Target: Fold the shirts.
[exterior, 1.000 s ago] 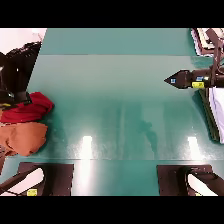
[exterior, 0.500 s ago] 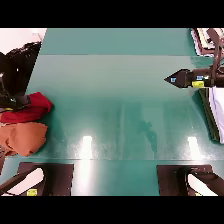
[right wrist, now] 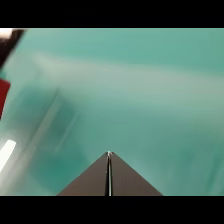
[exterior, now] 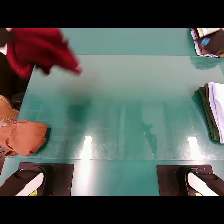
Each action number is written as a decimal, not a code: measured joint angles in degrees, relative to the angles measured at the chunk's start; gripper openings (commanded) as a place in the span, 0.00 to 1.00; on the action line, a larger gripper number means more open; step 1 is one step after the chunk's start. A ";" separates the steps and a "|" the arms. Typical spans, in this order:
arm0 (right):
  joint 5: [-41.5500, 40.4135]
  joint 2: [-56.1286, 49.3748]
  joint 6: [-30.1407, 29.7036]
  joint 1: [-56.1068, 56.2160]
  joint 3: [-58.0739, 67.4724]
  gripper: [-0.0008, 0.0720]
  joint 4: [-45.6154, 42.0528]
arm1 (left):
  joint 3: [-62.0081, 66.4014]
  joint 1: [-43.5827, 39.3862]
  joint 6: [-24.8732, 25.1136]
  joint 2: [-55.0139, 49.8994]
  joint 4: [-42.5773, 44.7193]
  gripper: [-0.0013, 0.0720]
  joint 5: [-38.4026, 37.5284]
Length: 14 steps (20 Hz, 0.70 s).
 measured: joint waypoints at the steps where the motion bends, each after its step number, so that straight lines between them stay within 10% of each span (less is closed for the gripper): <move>1: -0.31 0.00 -0.02 -0.85 1.86 0.03 0.00 | 2.40 -3.39 0.11 0.15 0.02 0.05 0.74; 10: 0.50 0.02 -0.04 -4.17 8.17 0.03 -0.07 | 8.48 -28.24 -0.09 -12.41 -2.05 0.06 -4.28; 12: 1.33 0.00 -0.04 -4.28 8.37 0.03 -0.07 | 8.61 -32.46 -0.09 -17.86 -4.81 0.68 -6.78; 14: 2.08 0.00 -0.04 -4.35 8.46 0.03 -0.09 | 8.70 -36.06 -0.22 -23.04 -7.58 0.74 -8.39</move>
